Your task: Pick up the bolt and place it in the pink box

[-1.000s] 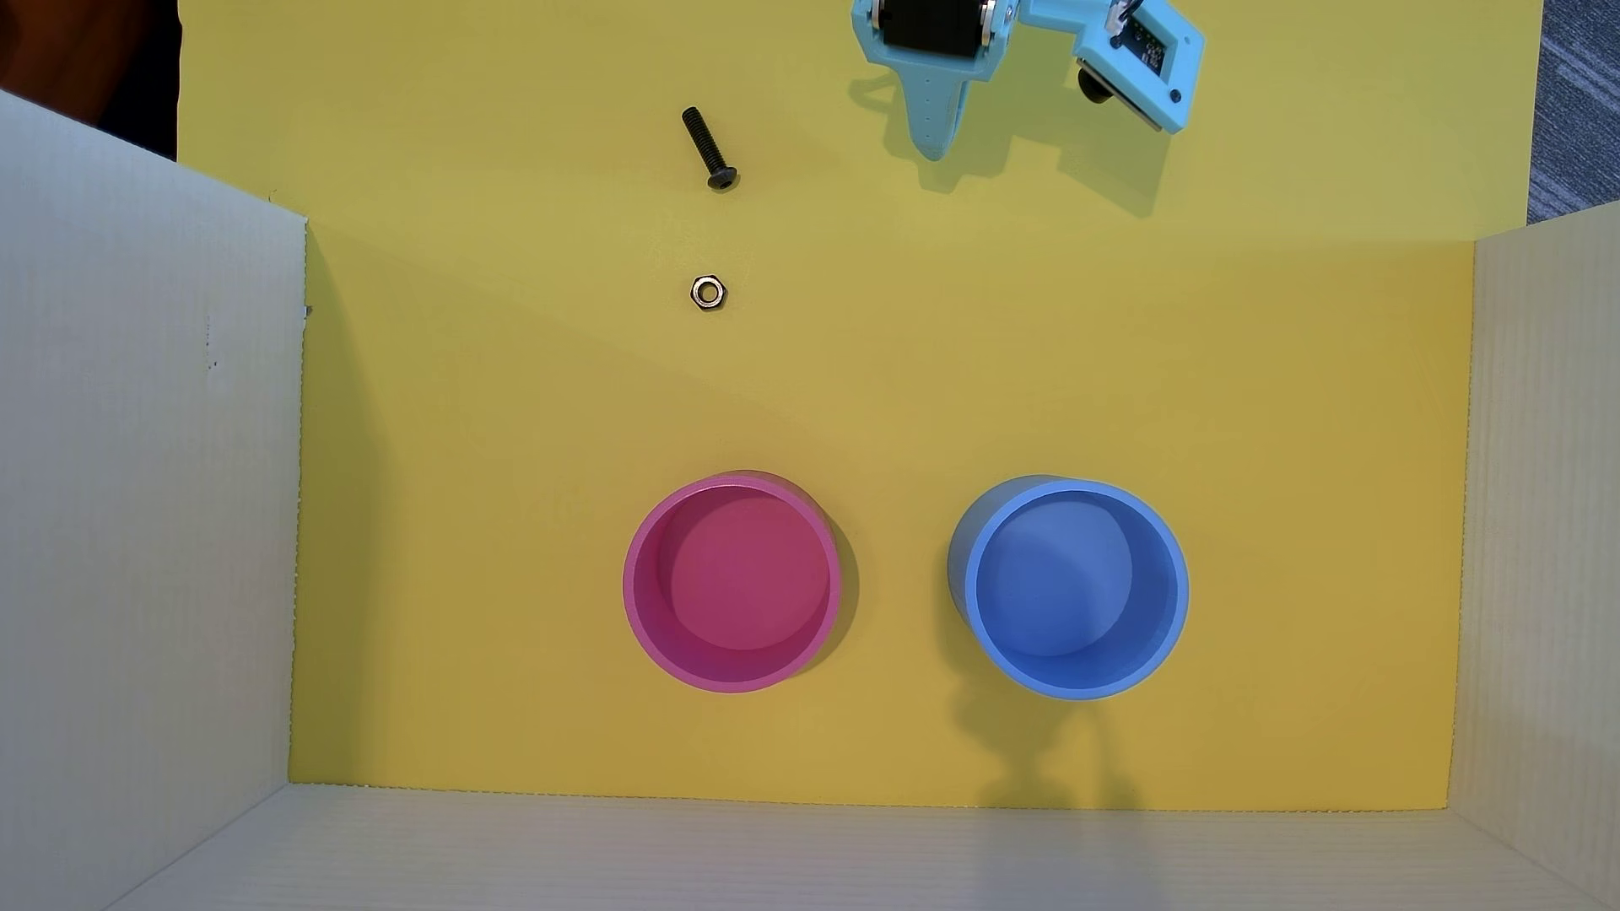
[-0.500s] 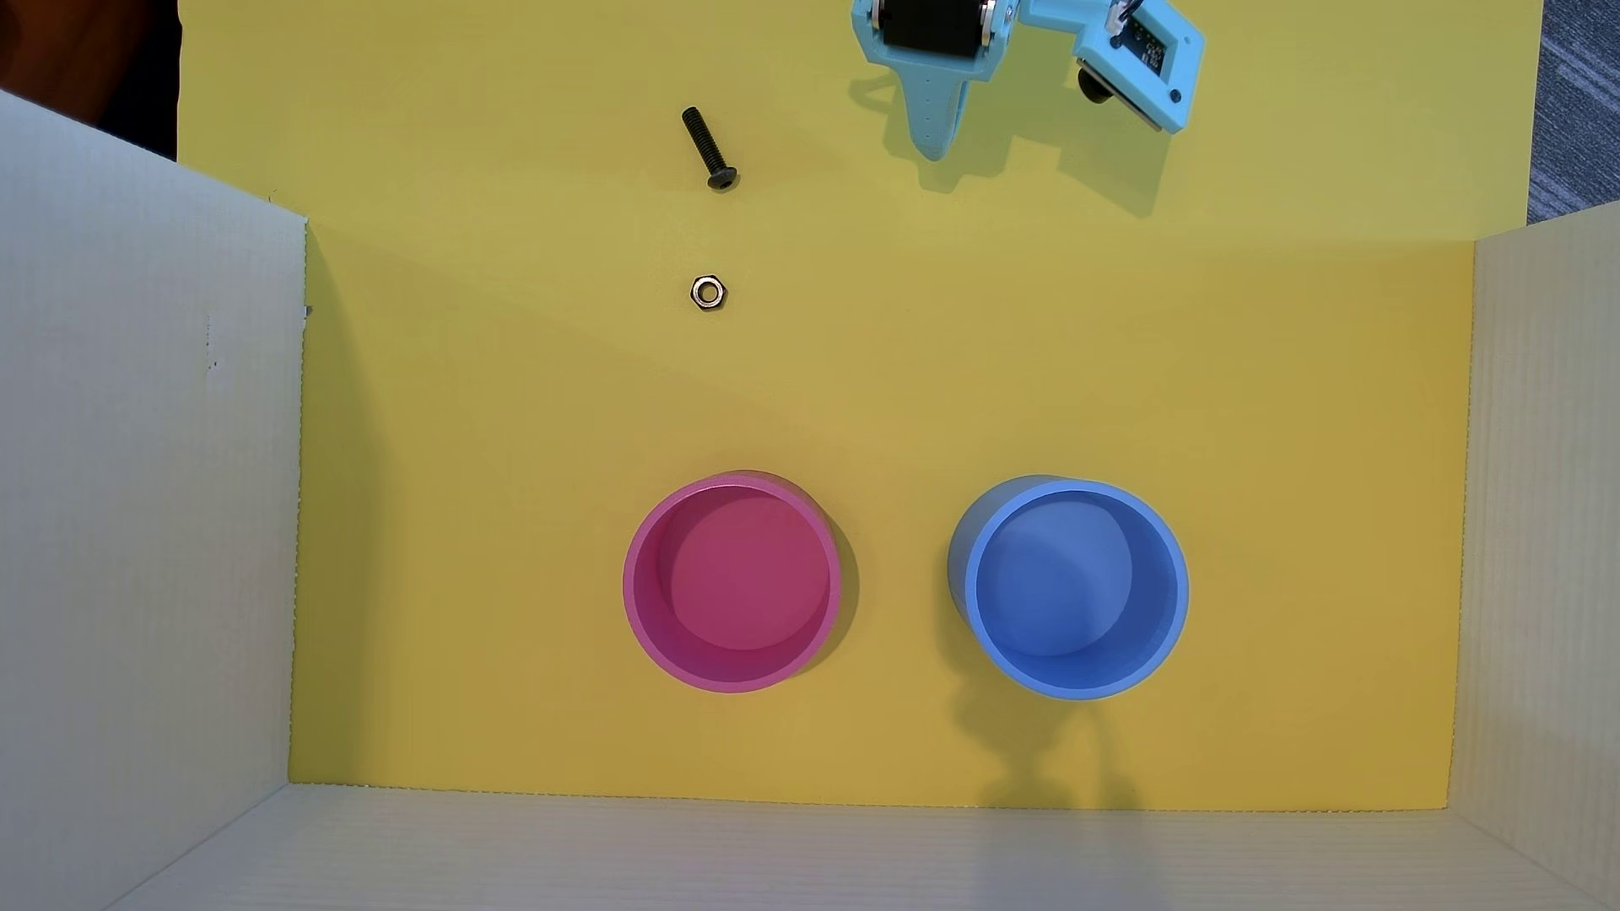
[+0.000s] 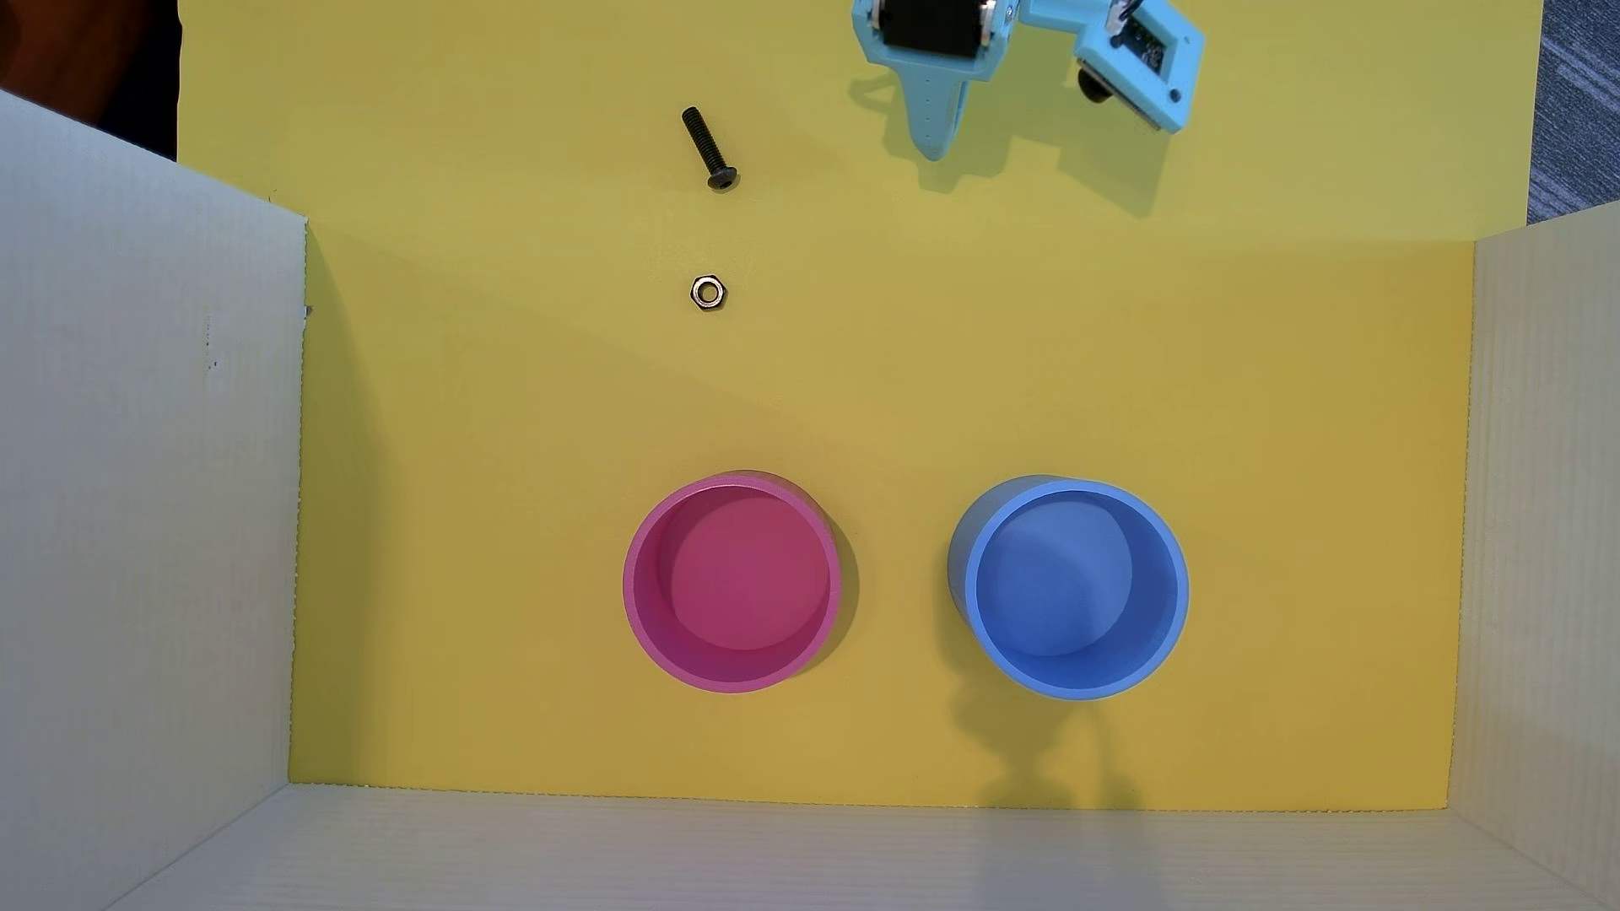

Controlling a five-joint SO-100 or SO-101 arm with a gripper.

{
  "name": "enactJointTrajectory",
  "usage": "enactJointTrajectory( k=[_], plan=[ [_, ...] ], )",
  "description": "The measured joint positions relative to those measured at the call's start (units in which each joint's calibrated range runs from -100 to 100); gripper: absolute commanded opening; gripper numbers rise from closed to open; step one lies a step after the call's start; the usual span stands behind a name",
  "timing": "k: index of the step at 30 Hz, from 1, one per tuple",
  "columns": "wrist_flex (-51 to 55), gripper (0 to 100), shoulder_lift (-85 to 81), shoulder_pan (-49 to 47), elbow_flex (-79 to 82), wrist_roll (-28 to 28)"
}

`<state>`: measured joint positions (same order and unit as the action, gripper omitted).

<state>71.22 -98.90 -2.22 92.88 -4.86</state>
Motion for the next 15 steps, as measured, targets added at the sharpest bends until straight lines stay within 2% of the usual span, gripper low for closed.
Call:
enactJointTrajectory(
  k=[4,9,15],
  plan=[
    [-1.46,1,0.17,7.95,-4.23,0.68],
    [-7.28,2,0.08,19.39,-7.93,4.64],
    [-8.05,2,0.25,21.87,-8.83,5.03]
  ],
)
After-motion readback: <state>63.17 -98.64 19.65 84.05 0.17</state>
